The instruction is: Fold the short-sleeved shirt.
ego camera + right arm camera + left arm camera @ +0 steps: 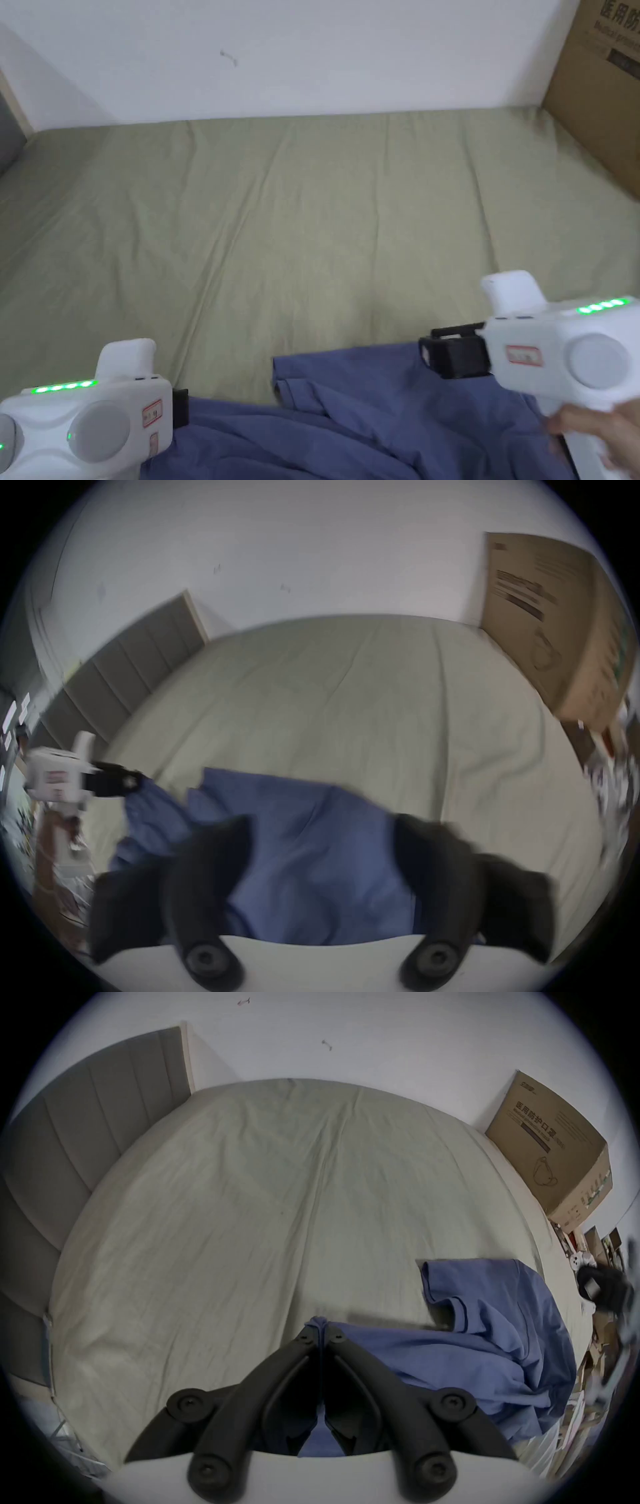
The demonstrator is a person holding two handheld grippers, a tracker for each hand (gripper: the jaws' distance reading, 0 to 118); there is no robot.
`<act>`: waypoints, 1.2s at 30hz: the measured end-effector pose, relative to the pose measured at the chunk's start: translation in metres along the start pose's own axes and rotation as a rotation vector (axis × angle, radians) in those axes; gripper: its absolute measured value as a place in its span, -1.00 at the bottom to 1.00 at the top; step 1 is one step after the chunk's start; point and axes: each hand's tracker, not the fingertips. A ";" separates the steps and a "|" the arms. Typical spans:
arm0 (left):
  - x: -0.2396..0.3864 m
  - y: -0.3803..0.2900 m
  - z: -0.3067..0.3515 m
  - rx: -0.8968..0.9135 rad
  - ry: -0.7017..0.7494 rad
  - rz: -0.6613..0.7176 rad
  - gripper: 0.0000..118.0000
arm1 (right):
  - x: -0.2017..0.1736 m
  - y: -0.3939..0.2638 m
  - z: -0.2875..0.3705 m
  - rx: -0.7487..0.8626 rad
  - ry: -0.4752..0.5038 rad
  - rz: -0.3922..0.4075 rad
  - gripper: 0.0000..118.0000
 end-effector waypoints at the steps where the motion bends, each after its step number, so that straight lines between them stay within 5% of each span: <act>1: -0.001 -0.001 0.004 0.000 -0.003 0.004 -0.99 | 0.002 0.009 -0.023 -0.019 -0.004 0.042 0.81; 5: 0.000 -0.004 0.007 0.007 -0.008 0.007 -0.99 | 0.007 0.023 -0.098 -0.288 -0.030 0.043 0.74; 7: -0.001 -0.003 0.005 0.000 -0.007 0.010 -0.99 | 0.012 0.020 -0.118 -0.321 0.014 0.008 0.50; 9: -0.002 -0.002 0.005 -0.004 -0.010 0.021 -0.99 | 0.015 0.021 -0.119 -0.301 -0.018 -0.085 0.49; 11: -0.004 0.000 0.006 0.000 -0.018 0.028 -0.99 | 0.018 0.018 -0.111 -0.292 -0.002 -0.053 0.46; 13: -0.004 0.003 0.008 0.000 -0.023 0.020 -0.99 | 0.013 0.020 -0.102 -0.270 -0.077 0.054 0.08; 15: -0.004 0.005 0.013 0.009 0.000 0.000 -0.99 | 0.014 0.022 -0.090 -0.247 -0.090 0.040 -0.99; 17: -0.004 0.009 0.022 0.015 0.003 -0.009 -0.99 | 0.021 0.022 -0.082 -0.256 -0.032 -0.058 -0.99; 20: -0.005 0.015 0.043 0.041 -0.010 -0.013 -0.99 | 0.025 0.030 -0.056 -0.221 -0.069 -0.036 -0.99; 36: -0.030 0.116 0.226 0.427 0.145 -0.033 -0.99 | 0.117 0.092 0.230 0.340 -0.076 -0.417 -0.99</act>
